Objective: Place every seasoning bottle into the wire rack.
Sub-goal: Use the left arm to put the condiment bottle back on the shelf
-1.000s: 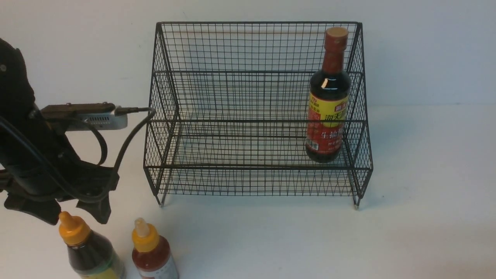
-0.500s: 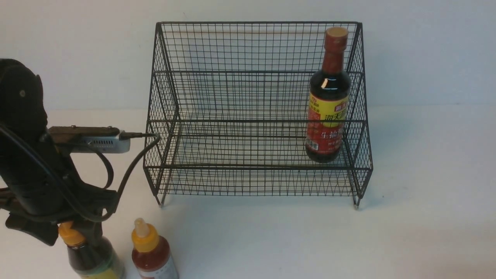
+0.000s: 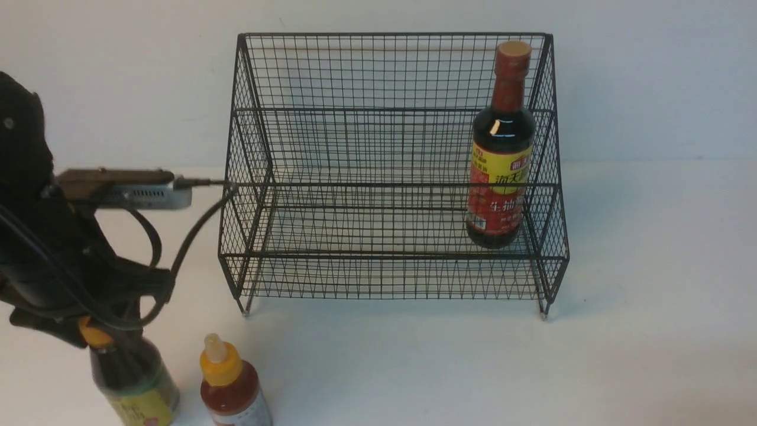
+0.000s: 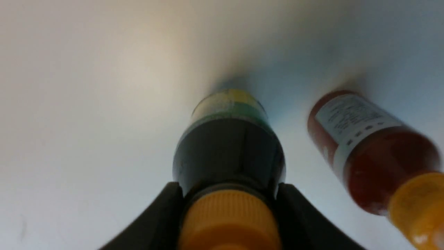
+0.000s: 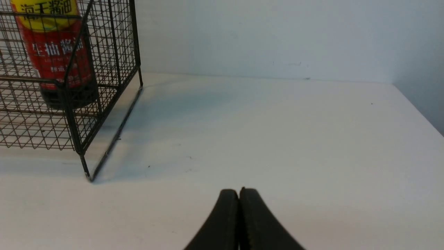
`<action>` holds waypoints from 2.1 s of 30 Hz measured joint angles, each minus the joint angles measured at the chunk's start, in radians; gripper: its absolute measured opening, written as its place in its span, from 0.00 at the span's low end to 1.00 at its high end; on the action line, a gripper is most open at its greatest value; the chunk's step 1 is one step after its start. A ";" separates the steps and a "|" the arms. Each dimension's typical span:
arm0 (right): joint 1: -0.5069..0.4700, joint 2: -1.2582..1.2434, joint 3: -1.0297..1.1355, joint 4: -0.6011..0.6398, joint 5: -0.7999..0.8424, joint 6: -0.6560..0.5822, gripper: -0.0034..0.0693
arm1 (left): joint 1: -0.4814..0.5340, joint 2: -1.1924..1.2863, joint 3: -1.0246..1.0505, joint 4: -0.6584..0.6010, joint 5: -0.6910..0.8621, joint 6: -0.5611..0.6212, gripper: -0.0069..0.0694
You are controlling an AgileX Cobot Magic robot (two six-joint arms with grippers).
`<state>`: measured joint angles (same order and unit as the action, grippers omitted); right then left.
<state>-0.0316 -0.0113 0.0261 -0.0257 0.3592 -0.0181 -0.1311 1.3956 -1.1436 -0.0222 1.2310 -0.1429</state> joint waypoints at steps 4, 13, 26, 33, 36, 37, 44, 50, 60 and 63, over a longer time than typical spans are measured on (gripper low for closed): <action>0.000 0.000 0.000 0.000 0.000 0.000 0.03 | -0.010 -0.072 -0.175 -0.008 0.016 -0.033 0.48; 0.000 0.000 0.000 0.000 0.000 0.000 0.03 | -0.095 0.038 -0.569 -0.028 0.048 -0.033 0.48; 0.000 0.000 0.000 0.000 0.000 0.000 0.03 | -0.143 0.415 -0.901 0.000 0.051 -0.029 0.48; 0.000 0.000 0.000 0.000 0.000 0.000 0.03 | -0.143 0.459 -0.951 0.022 0.051 -0.029 0.48; 0.000 0.000 0.000 0.000 0.000 0.000 0.03 | -0.143 0.471 -0.952 0.034 0.051 -0.029 0.48; 0.000 0.000 0.000 0.000 0.000 0.000 0.03 | -0.143 0.477 -0.952 0.035 0.051 -0.029 0.48; 0.000 0.000 0.000 0.000 0.000 0.000 0.03 | -0.149 0.533 -0.968 0.046 -0.018 -0.027 0.48; 0.000 0.000 0.000 0.000 0.000 0.000 0.03 | -0.149 0.567 -0.973 0.057 -0.067 -0.027 0.48; 0.000 0.000 0.000 0.000 0.000 0.000 0.03 | -0.149 0.572 -0.973 0.057 -0.076 -0.026 0.48; 0.000 0.000 0.000 0.000 0.000 0.000 0.03 | -0.149 0.572 -0.973 0.057 -0.076 -0.026 0.48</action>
<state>-0.0316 -0.0113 0.0261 -0.0257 0.3592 -0.0178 -0.2803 1.9671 -2.1168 0.0350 1.1552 -0.1688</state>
